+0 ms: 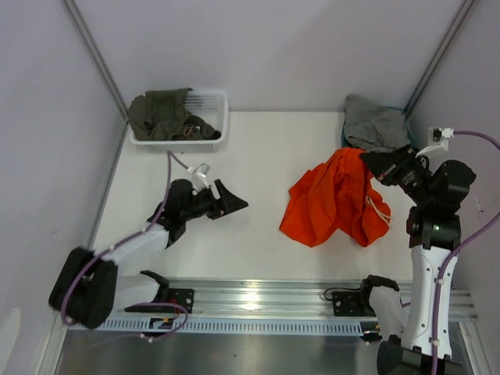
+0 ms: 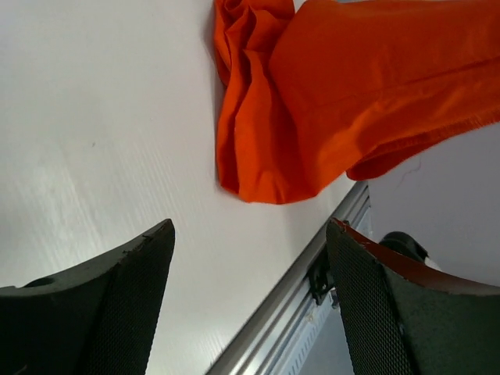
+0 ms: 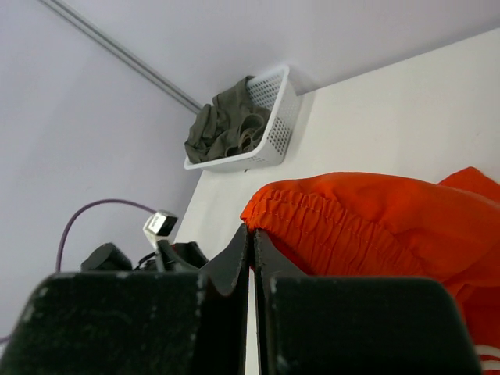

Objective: Fold and stack the shorts
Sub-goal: Flatten the shorts out

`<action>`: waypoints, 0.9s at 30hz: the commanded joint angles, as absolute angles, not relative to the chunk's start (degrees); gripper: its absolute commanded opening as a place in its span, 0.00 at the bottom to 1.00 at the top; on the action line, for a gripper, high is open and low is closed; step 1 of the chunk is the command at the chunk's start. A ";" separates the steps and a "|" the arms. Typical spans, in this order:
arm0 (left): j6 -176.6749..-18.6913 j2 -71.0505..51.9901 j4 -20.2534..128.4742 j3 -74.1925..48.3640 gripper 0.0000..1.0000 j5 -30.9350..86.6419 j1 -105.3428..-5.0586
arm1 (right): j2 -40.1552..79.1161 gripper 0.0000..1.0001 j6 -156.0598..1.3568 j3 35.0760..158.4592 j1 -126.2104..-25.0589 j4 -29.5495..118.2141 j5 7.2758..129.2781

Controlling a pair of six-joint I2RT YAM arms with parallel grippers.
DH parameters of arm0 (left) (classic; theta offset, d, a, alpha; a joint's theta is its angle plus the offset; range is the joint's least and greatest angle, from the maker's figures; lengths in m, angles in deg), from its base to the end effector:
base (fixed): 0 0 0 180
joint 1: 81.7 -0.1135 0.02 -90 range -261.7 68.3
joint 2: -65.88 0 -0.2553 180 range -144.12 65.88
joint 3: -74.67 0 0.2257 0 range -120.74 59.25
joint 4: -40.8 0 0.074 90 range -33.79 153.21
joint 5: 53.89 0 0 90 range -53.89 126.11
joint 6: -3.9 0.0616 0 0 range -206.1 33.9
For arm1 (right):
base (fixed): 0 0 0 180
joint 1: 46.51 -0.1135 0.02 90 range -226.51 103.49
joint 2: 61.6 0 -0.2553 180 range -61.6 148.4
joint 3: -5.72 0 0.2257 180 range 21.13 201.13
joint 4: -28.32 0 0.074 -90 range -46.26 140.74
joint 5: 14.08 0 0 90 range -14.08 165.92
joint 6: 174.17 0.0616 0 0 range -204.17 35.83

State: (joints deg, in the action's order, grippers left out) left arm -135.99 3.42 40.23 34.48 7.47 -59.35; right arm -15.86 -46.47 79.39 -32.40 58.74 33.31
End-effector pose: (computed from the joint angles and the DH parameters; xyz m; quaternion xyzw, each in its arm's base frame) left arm 0.2013 -0.1147 0.2070 -0.0560 0.8119 -0.4860 0.3187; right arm 0.1658 0.0013 0.3969 0.0680 0.7151 0.3886 0.5771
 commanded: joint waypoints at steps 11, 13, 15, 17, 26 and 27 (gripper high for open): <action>-130.13 -33.50 16.50 14.36 0.83 1.40 -48.83 | -26.00 0.00 -49.80 69.39 -31.48 64.83 41.73; -130.84 -35.98 15.52 12.94 0.82 0.61 -46.82 | -26.00 0.00 -50.06 69.12 -31.39 65.09 41.64; -130.93 -38.62 15.69 9.96 0.82 0.69 -45.58 | -25.92 0.00 -50.41 69.12 -31.30 65.35 41.47; -130.32 -39.59 16.40 7.33 0.81 0.87 -44.09 | -25.83 0.00 -50.59 69.12 -31.21 65.36 41.47; -128.90 -45.39 20.36 0.46 0.80 1.75 -41.10 | -25.74 0.00 -50.50 69.38 -30.86 65.71 40.94; -129.08 -45.92 20.27 -0.15 0.80 1.66 -40.92 | -25.65 0.00 -50.59 69.73 -30.86 66.14 40.94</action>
